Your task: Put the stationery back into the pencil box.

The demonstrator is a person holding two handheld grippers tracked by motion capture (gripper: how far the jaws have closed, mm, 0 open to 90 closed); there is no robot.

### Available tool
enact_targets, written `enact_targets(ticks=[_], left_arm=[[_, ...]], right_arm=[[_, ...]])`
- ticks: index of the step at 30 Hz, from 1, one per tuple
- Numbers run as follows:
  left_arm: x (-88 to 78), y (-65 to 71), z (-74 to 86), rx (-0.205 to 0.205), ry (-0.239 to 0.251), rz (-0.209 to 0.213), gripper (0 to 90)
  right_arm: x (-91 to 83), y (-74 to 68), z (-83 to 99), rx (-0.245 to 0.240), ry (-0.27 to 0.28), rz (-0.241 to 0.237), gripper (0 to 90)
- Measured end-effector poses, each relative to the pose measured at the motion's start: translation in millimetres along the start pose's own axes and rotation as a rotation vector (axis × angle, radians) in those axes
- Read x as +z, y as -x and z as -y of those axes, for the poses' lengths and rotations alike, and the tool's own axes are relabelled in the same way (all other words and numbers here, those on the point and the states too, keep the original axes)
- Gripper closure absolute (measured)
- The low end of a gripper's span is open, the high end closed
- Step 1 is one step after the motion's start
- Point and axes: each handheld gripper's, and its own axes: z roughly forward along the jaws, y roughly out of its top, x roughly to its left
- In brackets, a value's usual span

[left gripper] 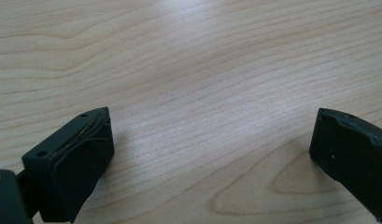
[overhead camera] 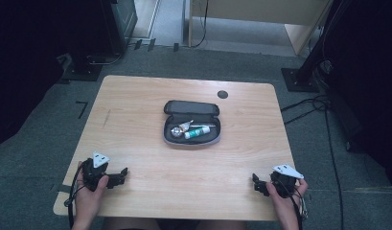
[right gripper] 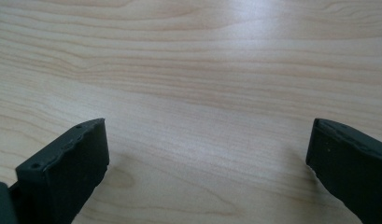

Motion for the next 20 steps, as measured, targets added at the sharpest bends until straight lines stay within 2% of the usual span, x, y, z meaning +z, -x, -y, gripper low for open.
enact_targets(ticks=[4, 6, 9, 20], left_arm=[[0.0, 0.0, 0.0, 0.000, 0.000, 0.000, 0.0], [0.0, 0.0, 0.1, 0.000, 0.000, 0.000, 0.0], [0.0, 0.7, -0.1, -0.006, -0.001, -0.005, 0.0], [1.1, 3.8, -1.3, -0.021, -0.001, -0.019, 0.0]], right_arm=[[-0.3, -0.3, 0.5, 0.000, -0.011, 0.001, 0.0], [1.0, -2.0, 0.6, -0.022, -0.026, 0.009, 0.0], [1.5, -1.7, 0.4, -0.035, -0.024, -0.007, 0.0], [1.5, -1.7, 0.3, -0.036, -0.024, -0.008, 0.0]])
